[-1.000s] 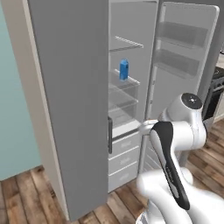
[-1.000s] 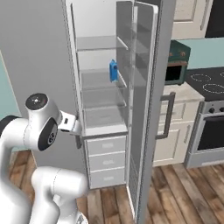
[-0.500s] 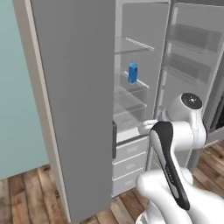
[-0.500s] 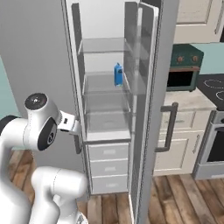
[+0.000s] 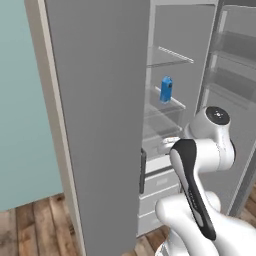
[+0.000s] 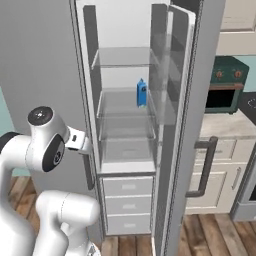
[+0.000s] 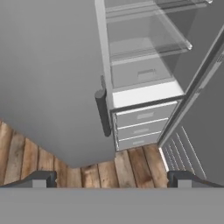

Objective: Take a sugar cube from the saucer and place it inside the coffee. Then, grab milk from the fridge and place it next to the coffee on the counter to sweeten the coffee.

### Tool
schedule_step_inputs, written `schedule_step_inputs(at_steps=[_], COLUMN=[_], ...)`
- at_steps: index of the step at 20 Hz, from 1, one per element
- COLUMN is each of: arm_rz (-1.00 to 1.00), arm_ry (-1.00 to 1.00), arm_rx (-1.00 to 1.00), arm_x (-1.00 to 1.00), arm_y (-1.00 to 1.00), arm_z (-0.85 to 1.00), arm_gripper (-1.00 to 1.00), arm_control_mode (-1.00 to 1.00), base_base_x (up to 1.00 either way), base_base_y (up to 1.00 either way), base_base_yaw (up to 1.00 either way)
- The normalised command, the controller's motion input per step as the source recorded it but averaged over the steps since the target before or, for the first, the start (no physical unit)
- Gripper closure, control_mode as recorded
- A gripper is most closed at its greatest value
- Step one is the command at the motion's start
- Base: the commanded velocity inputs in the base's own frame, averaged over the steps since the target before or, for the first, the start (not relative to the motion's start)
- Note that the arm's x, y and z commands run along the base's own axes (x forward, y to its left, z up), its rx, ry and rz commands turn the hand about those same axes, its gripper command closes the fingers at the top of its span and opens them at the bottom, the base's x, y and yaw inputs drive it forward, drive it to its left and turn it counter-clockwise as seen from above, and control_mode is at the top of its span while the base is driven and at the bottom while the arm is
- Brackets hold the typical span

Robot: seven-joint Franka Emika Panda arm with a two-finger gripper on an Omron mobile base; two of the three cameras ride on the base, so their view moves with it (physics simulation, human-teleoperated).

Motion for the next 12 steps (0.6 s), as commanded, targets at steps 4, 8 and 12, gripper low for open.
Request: schedule_step_inputs(at_steps=[4,8,12], arm_rz=[0.00,0.00,0.00], arm_ry=[0.00,0.00,0.00], arm_rx=[0.00,0.00,0.00], arm_x=[0.00,0.00,0.00], arm_y=[0.00,0.00,0.00], arm_z=[0.00,0.00,0.00], arm_gripper=[-1.00,-1.00,-1.00], arm_control_mode=[1.00,1.00,1.00], base_base_x=[0.31,0.44,0.53], base_base_y=[-0.34,-0.37,-0.33], base_base_yaw=[0.07,0.06,0.05])
